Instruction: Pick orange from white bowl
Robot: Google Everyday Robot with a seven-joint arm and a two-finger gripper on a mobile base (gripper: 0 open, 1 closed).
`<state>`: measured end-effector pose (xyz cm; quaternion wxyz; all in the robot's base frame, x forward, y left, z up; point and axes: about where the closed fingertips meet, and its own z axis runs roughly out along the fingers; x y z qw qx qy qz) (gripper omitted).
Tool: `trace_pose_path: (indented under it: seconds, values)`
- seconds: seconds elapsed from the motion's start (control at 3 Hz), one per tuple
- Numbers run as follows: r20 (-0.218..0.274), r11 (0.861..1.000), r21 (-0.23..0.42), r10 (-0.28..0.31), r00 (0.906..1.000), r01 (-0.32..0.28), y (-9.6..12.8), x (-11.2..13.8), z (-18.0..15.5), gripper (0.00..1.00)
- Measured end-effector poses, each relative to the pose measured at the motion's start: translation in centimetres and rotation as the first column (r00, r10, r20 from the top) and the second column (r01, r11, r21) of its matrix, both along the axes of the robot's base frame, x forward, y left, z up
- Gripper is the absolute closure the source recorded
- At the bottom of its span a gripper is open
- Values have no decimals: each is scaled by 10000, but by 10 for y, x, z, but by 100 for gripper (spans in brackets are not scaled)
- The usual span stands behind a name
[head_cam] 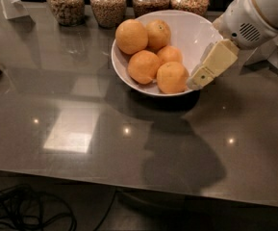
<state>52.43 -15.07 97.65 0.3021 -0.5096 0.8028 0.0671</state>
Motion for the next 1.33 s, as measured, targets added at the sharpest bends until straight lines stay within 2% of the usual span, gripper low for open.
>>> trace_pose_path:
  seconds: [0.33, 0.67, 1.0, 1.33]
  values:
    - [-2, 9999, 157, -45, 10000, 45, 1, -1, -1, 0]
    - [-58, 9913, 1116, -690, 9976, 692, 11, 6, -7, 0]
    - [-2, 9670, 2160, -1384, 9904, 1352, 25, 27, -9, 0]
    - [-107, 9467, 2614, -1921, 9813, 1882, 31, 43, -17, 13]
